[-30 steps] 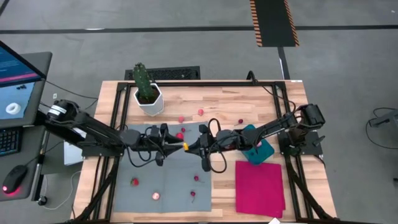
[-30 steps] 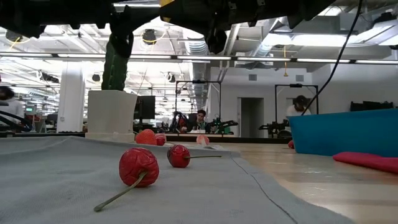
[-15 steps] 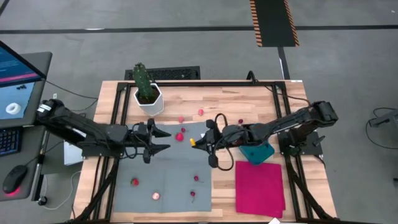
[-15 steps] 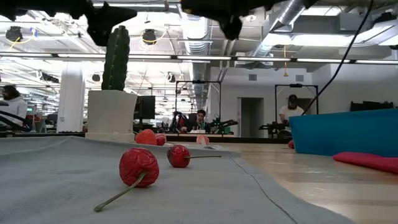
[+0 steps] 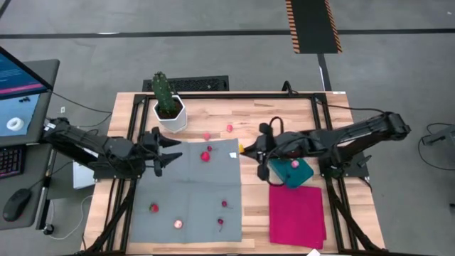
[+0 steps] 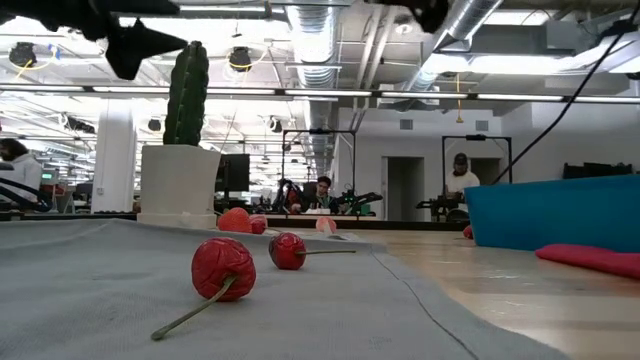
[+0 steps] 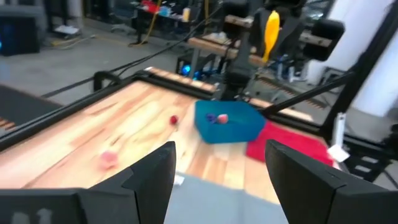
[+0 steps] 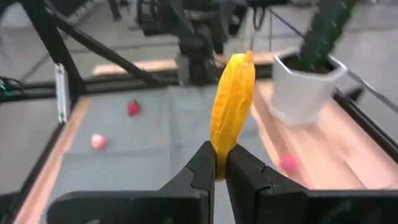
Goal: Pick and placing Produce into tupperware
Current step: Put the yellow corn into the blue bin
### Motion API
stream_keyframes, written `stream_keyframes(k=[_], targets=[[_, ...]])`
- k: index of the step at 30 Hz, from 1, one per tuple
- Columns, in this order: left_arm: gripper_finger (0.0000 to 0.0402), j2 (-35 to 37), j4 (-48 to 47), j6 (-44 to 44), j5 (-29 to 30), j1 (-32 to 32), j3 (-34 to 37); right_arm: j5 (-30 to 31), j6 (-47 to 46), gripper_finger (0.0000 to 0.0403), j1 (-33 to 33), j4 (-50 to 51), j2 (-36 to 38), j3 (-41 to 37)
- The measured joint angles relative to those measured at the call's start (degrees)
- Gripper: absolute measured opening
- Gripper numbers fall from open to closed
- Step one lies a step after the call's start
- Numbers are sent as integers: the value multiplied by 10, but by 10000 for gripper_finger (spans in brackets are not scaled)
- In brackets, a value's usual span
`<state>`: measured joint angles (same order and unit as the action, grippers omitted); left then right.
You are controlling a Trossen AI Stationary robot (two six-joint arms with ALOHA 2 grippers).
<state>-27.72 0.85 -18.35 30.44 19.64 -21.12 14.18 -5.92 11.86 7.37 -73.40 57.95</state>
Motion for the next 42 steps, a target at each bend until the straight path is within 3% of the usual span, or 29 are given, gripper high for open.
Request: stream_keyframes(k=[7, 15, 20, 29, 38, 42], targets=[[236, 23, -73, -51, 12, 0, 0, 71, -111, 52, 1, 200, 52, 0], [236, 22, -84, -54, 13, 0, 0, 85, -298, 52, 17, 421, 72, 0], [236, 22, -84, -54, 13, 0, 0, 81, -397, 52, 47, 505, 70, 0], [236, 22, -83, -55, 14, 0, 0, 17, -510, 52, 89, 520, 59, -44], [236, 22, -76, -54, 14, 0, 0, 3, -526, 54, 89, 522, 25, -91], [236, 22, -76, -54, 14, 0, 0, 4, -524, 79, 85, 524, 5, -95]])
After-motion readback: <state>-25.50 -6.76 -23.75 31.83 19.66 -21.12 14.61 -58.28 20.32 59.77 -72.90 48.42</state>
